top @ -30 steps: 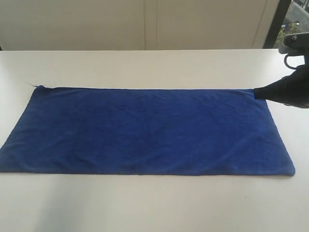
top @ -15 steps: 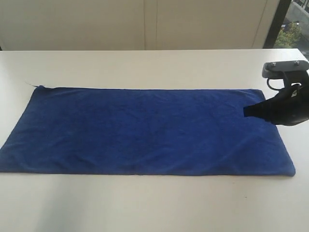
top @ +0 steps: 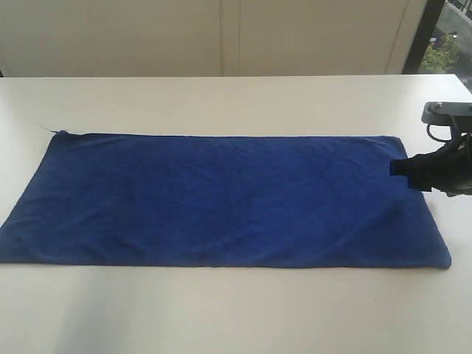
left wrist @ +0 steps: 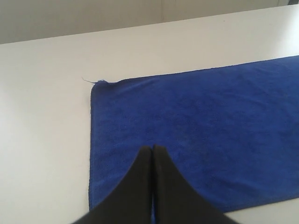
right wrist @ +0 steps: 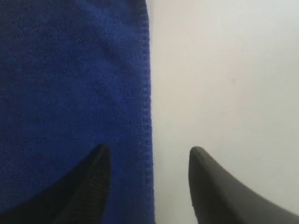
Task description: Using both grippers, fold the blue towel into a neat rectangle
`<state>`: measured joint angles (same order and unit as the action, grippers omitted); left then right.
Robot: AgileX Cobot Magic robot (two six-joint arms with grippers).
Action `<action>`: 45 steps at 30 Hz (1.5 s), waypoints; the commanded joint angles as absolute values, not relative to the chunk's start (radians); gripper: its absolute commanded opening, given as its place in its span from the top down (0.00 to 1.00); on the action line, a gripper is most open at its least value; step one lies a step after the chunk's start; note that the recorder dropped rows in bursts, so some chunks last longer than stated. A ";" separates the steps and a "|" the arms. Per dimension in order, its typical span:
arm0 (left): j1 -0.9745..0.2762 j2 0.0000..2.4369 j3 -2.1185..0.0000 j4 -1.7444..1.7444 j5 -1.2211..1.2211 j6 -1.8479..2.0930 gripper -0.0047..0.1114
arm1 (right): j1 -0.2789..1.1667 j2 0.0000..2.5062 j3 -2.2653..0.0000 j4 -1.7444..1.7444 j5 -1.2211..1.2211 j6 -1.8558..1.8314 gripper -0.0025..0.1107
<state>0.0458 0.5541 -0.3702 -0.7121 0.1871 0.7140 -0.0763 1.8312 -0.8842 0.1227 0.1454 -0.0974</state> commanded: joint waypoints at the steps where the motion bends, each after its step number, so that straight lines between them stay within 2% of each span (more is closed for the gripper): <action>1: 0.046 0.547 -0.362 -0.725 0.188 0.711 0.96 | -0.051 1.840 -0.900 0.133 0.118 -0.093 0.54; 20: 0.046 0.547 -0.362 -0.725 0.188 0.711 0.96 | -0.049 1.921 -0.923 0.134 0.120 -0.082 0.54; 22: 0.046 0.547 -0.362 -0.725 0.188 0.711 0.96 | -0.049 1.925 -0.930 0.134 0.146 -0.082 0.59; 28: 0.046 0.547 -0.362 -0.725 0.188 0.711 0.96 | -0.049 1.927 -0.934 0.134 0.176 -0.082 0.81; 30: 0.046 0.547 -0.362 -0.725 0.188 0.711 0.96 | -0.049 1.927 -0.934 0.134 0.178 -0.082 0.85; 36: 0.046 0.547 -0.362 -0.725 0.188 0.711 0.96 | -0.049 1.927 -0.934 0.134 0.178 -0.082 0.88; 40: 0.046 0.547 -0.362 -0.725 0.188 0.711 0.96 | -0.049 1.927 -0.934 0.134 0.174 -0.086 0.98; 45: 0.046 0.547 -0.362 -0.725 0.188 0.711 0.96 | -0.049 1.927 -0.934 0.134 0.169 -0.101 0.98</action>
<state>0.0458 0.5541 -0.3702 -0.7121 0.1871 0.7140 -0.0493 1.9155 -0.9344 0.1357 0.1416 -0.0896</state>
